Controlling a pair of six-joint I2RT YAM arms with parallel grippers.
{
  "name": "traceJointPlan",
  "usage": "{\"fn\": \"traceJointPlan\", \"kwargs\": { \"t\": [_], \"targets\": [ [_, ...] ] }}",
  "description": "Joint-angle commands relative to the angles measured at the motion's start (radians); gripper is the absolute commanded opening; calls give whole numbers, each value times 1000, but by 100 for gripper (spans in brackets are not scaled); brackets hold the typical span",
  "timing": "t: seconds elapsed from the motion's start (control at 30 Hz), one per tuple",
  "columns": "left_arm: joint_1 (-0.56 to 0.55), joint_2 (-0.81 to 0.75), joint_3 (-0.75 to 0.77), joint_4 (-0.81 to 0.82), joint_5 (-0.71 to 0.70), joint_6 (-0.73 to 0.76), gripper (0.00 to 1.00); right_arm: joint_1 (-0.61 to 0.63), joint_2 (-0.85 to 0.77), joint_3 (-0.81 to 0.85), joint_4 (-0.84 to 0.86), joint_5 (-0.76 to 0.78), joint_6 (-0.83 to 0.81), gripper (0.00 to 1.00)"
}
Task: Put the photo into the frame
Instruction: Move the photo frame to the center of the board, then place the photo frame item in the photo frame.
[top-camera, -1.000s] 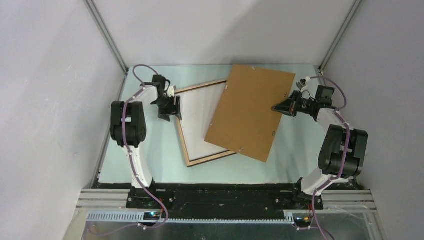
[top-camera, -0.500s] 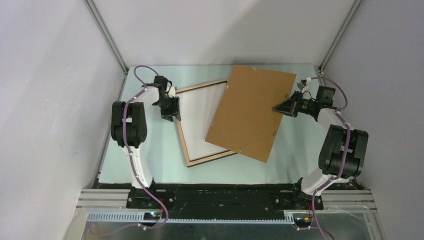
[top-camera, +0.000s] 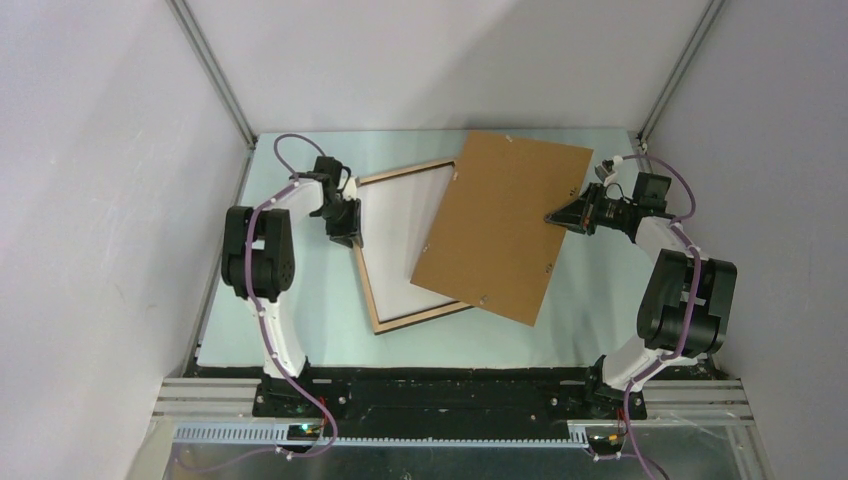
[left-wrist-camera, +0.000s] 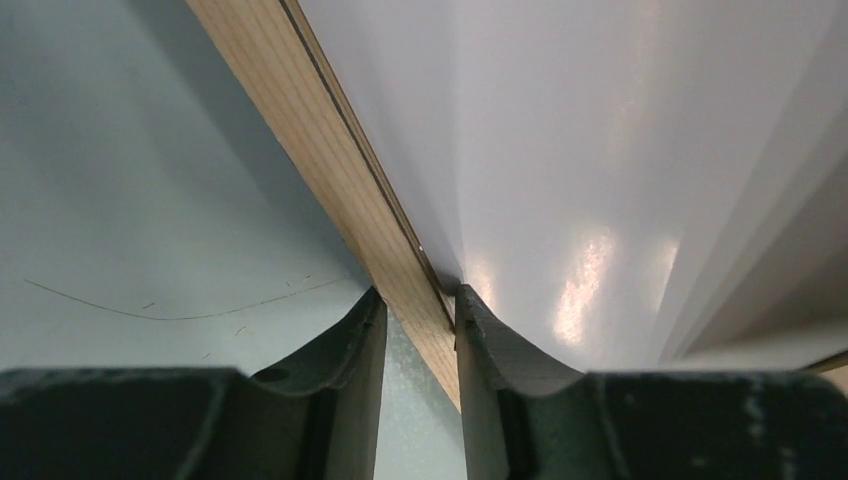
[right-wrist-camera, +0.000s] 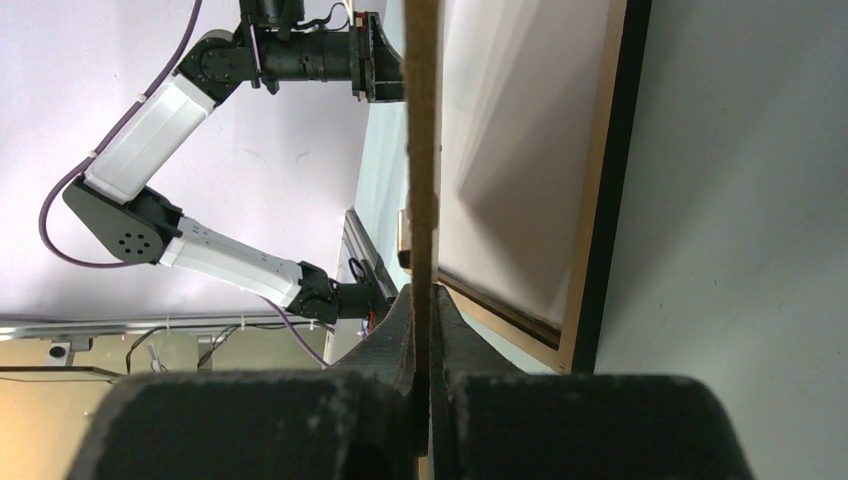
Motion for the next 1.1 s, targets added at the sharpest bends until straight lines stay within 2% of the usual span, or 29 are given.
{"fn": "traceJointPlan", "kwargs": {
  "t": [0.0, 0.3, 0.63, 0.9, 1.07],
  "targets": [
    [-5, -60, -18, 6, 13, 13, 30, -6, -5, 27, 10, -72, -8, 0],
    [-31, -77, -42, 4, 68, 71, 23, -15, -6, 27, -3, -70, -22, 0],
    [-93, -42, 2, 1, 108, 102, 22, -15, 25, 30, 23, -68, 2, 0],
    [-137, -11, 49, -11, 107, 131, 23, 17, 62, 81, -180, -64, -129, 0],
    [-142, 13, 75, -15, 139, 113, 25, 65, 93, 80, -210, -80, -154, 0]
  ]
}}
